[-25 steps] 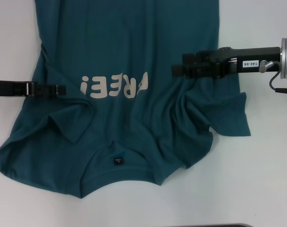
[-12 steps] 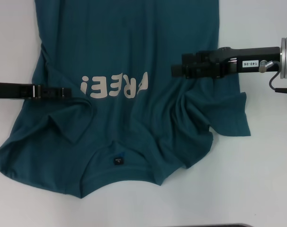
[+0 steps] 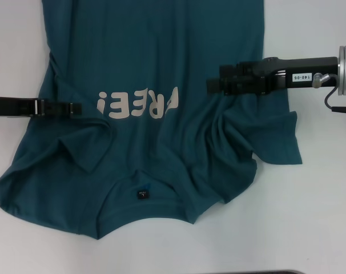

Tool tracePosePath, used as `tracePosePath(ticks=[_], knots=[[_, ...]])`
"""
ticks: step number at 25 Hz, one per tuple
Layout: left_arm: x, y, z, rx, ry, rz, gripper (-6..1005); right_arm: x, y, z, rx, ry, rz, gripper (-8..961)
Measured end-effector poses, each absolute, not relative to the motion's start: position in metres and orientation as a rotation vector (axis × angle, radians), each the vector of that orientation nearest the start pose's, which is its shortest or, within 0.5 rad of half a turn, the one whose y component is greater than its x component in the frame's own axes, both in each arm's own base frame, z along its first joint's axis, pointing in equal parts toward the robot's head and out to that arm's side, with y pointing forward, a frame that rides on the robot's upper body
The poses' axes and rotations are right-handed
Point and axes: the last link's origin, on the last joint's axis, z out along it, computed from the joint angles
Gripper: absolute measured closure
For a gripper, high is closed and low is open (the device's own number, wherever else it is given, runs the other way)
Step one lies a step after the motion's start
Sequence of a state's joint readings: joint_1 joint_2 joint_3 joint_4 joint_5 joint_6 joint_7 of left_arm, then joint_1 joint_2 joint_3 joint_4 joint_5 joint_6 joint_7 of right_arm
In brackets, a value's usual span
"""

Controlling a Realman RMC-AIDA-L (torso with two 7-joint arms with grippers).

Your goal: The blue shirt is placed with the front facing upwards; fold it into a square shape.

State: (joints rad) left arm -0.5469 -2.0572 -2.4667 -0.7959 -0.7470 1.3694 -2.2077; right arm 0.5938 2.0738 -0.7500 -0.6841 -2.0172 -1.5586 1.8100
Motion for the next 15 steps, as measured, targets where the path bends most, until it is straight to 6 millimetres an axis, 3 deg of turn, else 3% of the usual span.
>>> tracePosePath(ticks=[15], knots=[[-0.3065,0.3523,0.0223,-2.320,-1.543,-0.154,95,0.2352,0.3472,-0.0036,-2.735,1.092,0.710,99]])
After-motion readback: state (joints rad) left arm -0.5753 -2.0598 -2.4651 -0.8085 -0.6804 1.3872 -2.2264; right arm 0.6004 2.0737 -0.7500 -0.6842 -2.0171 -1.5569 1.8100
